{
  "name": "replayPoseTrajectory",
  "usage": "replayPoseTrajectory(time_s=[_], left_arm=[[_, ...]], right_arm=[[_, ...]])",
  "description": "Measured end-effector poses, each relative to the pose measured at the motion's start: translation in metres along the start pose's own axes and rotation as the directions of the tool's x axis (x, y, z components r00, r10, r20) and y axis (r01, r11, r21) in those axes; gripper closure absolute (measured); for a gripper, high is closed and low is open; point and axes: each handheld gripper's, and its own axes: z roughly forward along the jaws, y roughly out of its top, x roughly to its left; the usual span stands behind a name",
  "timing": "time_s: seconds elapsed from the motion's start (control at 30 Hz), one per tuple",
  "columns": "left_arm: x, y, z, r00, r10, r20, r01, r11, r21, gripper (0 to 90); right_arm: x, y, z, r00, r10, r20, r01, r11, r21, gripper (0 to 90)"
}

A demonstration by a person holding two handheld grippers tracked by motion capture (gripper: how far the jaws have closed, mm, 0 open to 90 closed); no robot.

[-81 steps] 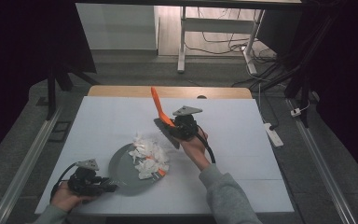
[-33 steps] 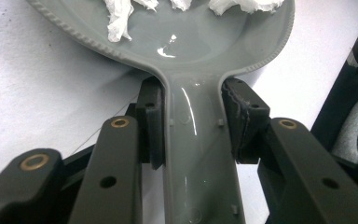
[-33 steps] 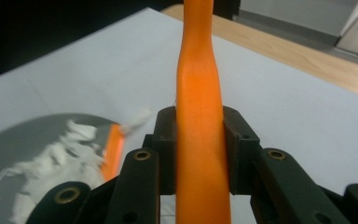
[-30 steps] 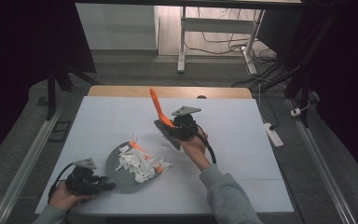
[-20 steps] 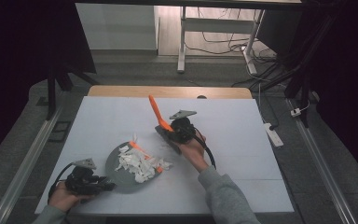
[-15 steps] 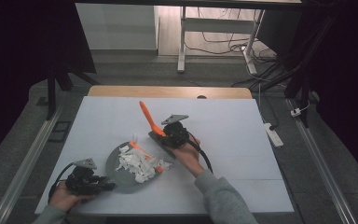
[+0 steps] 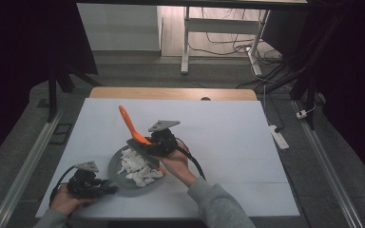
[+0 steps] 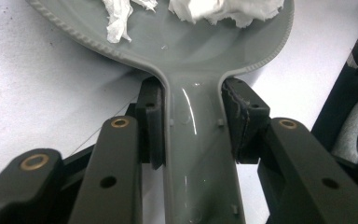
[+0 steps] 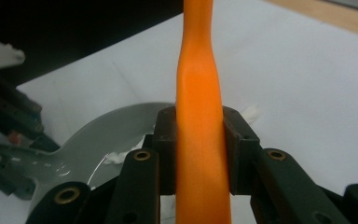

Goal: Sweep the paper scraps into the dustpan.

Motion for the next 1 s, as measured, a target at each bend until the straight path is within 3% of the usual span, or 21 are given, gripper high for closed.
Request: replayPoseTrajectory(time_s=[0.2,0.37,0.77,1.0], left_arm=[[0.002,-0.003,-0.003,0.9997,-0.023,-0.012,0.023,0.9996,-0.014,61.6],[0.008,-0.007,-0.009,0.9981,-0.055,-0.027,0.054,0.9981,-0.028,61.6],[0.018,-0.006,-0.009,0.9978,-0.064,-0.017,0.064,0.9973,-0.035,61.6],[0.023,-0.005,-0.009,0.9978,-0.067,-0.002,0.067,0.9969,-0.041,61.6]], right_arm=[[-0.023,0.001,-0.014,0.9974,0.046,0.055,-0.043,0.997,-0.058,70.3],[-0.038,0.004,-0.011,0.9929,0.058,0.103,-0.053,0.997,-0.052,70.3],[-0.058,0.026,0.039,0.9852,-0.002,0.171,-0.008,0.998,0.061,70.3],[-0.06,0.033,0.071,0.9863,-0.02,0.163,-0.004,0.99,0.142,70.3]])
